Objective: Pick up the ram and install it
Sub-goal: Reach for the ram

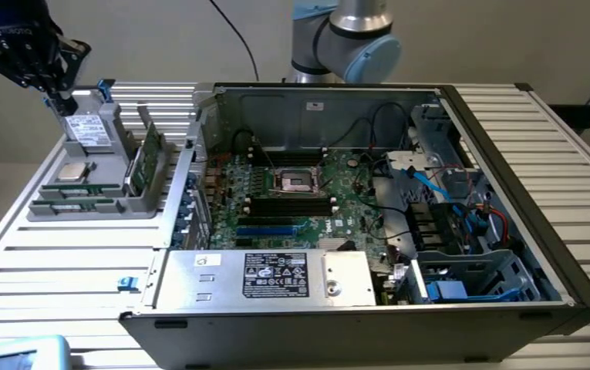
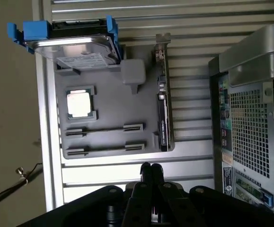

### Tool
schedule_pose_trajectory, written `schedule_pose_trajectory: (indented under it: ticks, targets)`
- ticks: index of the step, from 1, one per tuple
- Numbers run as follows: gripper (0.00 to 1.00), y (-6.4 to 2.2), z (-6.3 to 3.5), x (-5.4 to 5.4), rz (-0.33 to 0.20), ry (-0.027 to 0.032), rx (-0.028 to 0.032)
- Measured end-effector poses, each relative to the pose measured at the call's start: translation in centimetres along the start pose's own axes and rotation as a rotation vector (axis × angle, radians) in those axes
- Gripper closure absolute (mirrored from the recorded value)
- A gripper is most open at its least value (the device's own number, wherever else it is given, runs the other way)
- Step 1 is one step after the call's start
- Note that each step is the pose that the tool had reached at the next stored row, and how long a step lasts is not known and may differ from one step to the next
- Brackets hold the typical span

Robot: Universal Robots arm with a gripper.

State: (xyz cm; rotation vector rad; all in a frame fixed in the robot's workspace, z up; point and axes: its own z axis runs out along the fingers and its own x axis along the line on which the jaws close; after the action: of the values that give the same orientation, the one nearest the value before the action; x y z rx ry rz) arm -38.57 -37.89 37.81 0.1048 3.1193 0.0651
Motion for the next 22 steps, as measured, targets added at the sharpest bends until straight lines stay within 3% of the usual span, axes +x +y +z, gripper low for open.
schedule_pose_trajectory:
  ticks: [13, 18, 22]
  targets:
    - [0.89, 1.11, 0.72, 5.8, 0.0, -0.0002, 0.003]
    - [0.89, 1.72, 0.96, 6.3, -0.003, 0.0046, 0.0042]
    - [0.89, 1.85, 1.05, 6.3, -0.004, 0.005, 0.0041]
